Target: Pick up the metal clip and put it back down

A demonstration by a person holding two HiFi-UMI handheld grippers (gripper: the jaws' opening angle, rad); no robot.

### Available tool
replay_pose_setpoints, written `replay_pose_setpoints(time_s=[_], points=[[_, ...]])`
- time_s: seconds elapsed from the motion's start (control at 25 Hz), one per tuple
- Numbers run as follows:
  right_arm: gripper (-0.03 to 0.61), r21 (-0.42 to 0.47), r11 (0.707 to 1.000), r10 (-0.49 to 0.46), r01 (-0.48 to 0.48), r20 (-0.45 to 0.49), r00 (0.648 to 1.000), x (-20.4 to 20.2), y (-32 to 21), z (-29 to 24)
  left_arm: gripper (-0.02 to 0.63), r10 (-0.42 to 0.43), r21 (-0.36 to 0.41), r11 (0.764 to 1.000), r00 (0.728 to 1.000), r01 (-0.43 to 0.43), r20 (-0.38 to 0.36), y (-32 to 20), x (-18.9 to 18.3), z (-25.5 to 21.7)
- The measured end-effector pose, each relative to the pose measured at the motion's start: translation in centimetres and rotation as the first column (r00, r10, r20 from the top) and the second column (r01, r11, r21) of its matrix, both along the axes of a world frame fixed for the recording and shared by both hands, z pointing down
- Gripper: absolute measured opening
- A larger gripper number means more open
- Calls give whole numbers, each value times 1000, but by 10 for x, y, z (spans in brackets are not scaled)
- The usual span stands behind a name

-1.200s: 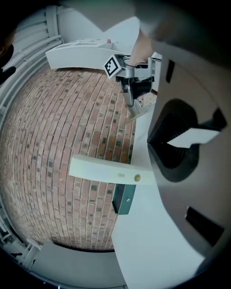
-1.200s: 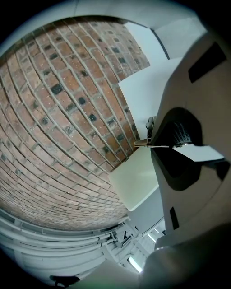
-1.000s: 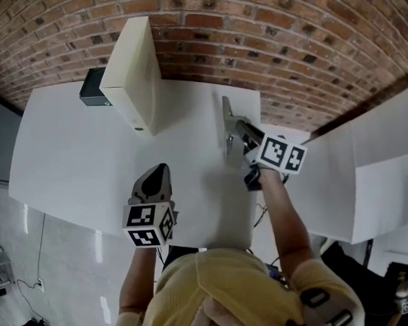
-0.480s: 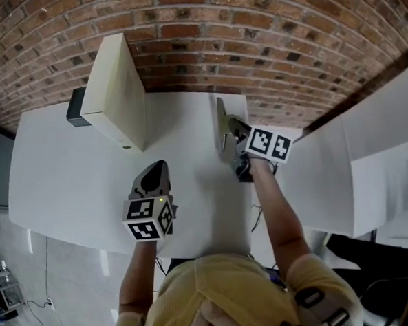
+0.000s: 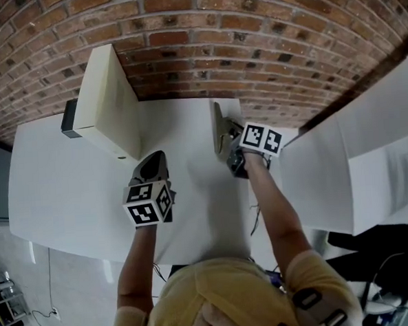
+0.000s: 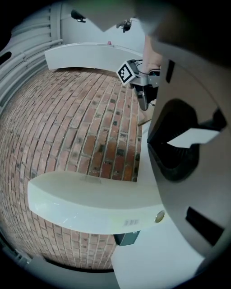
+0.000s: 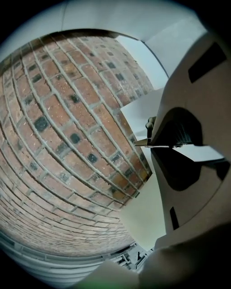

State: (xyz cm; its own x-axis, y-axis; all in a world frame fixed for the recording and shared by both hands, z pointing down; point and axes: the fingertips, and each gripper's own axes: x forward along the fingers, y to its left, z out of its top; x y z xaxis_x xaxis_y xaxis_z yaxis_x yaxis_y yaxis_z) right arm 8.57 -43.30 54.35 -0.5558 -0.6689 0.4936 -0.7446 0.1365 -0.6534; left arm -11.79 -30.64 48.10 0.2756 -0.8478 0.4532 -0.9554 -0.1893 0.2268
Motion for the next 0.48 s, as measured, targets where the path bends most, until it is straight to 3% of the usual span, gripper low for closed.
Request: replay_pose_setpoints(time_s=[0.24,0.48], points=[[6,-49,999,27,-24,55,998,1,-7,17,2,-16,-20,1000,999,15,-51,-26,4,7],[6,-111,993,63,-48,133,989,-1,-10,28,2,30,-20,999,999,-30,-30,-47,24,8]])
